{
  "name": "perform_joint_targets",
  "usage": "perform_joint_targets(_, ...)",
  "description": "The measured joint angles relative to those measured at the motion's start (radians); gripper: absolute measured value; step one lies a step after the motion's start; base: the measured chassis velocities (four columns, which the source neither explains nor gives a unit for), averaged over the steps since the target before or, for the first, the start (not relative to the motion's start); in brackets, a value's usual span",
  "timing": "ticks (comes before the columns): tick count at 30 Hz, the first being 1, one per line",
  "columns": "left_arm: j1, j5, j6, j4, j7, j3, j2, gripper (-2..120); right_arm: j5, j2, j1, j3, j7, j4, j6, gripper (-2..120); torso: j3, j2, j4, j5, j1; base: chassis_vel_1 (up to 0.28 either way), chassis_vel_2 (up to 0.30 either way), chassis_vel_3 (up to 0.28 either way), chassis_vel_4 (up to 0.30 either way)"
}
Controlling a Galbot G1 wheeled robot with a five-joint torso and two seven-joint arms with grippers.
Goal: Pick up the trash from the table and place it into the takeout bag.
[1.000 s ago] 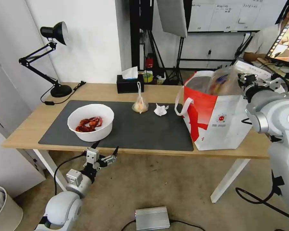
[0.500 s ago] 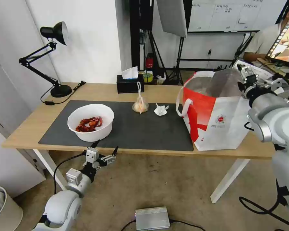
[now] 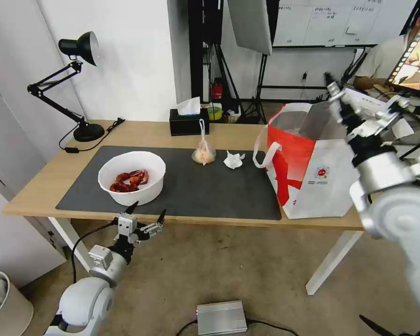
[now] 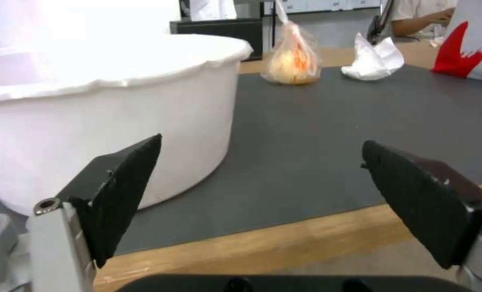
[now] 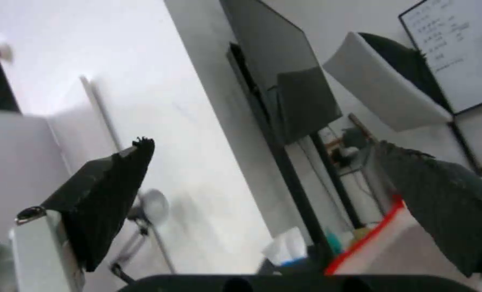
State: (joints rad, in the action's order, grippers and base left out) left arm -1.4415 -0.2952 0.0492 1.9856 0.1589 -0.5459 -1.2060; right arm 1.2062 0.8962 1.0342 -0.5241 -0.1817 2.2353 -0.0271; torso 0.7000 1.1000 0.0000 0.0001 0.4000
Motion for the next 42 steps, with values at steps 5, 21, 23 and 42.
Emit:
perform_joint_targets(5, -0.008, -0.006, -0.002, 0.008, -0.002, -0.013, -0.011, 100, -0.192, 0.009, 0.127, 0.027, -0.031, 0.045, 0.015, 100, 0.0, 0.0, 0.0, -0.0003, 0.0, 0.0, 0.0, 0.0, 0.0)
perform_joint_targets(21, -0.053, -0.017, 0.019, 0.055, -0.036, -0.05, -0.044, 100, -0.639, 0.189, 0.422, 0.119, 0.043, 0.001, 0.155, 100, 0.0, 0.0, 0.0, -0.0002, 0.0, 0.0, 0.0, 0.0, 0.0)
perform_joint_targets(23, -0.059, -0.021, 0.021, 0.062, -0.038, -0.054, -0.048, 100, -0.661, 0.198, 0.435, 0.126, 0.042, -0.008, 0.166, 100, 0.0, 0.0, 0.0, -0.0002, 0.0, 0.0, 0.0, 0.0, 0.0)
perform_joint_targets(42, -0.104, -0.035, 0.04, 0.098, -0.024, -0.106, -0.082, 100, -0.845, 0.287, 0.519, 0.241, 0.056, -0.126, 0.245, 100, 0.0, 0.0, 0.0, -0.0002, 0.0, 0.0, 0.0, 0.0, 0.0)
